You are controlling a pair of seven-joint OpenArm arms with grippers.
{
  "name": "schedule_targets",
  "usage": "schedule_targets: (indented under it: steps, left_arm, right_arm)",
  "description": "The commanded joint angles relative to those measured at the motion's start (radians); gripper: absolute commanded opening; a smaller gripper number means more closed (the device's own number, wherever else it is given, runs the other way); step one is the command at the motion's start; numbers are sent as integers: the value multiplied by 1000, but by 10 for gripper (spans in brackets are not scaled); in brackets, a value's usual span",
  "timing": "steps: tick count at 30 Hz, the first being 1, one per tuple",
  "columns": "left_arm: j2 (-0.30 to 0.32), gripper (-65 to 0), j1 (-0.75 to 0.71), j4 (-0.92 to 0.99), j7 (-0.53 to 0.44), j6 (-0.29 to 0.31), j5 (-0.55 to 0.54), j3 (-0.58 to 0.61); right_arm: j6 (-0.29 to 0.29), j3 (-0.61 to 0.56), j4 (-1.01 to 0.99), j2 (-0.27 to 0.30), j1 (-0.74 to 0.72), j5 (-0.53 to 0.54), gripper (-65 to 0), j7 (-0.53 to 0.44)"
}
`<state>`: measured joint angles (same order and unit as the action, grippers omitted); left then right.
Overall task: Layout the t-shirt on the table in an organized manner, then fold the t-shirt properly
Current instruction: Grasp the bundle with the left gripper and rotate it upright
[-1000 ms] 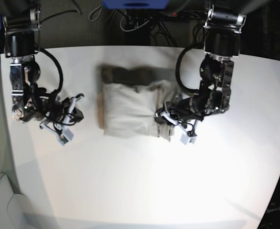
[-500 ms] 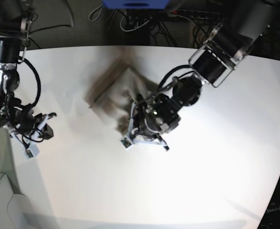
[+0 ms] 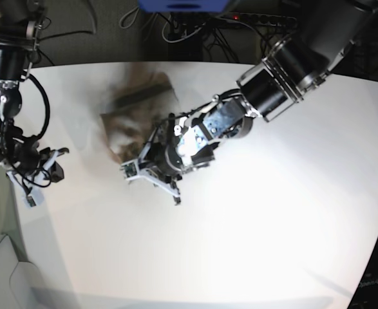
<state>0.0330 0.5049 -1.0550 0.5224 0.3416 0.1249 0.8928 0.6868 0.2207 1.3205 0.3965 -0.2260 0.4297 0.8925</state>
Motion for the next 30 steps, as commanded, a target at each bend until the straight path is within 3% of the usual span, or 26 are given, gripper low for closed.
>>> schedule_targets:
  steps: [1, 5, 14, 21, 23, 30]
  left_arm:
    - [-20, -649, 31, -8, 6, 38, 6, -2]
    - [-51, -649, 41, -3, 12, 72, 121, -2]
    - [-135, -649, 41, 120, 12, 245, 370, -8]
    - [-184, -641, 57, 210, 14, 253, 450, -10]
    - [-190, -604, 71, 243, 15, 251, 454, -10]
    - [-190, -318, 96, 250, 89, 242, 451, -11]
  right_arm:
    - [11, 7, 18, 18, -20, 18, -650, -23]
    - [11, 7, 18, 18, -5, 18, -650, -23]
    - [11, 9, 18, 18, 1, 18, -650, -23]
    - [11, 15, 18, 18, 21, 18, -650, -23]
    - [11, 46, 18, 18, 32, 18, -650, -23]
    - [11, 127, 18, 17, 41, 18, -650, -9]
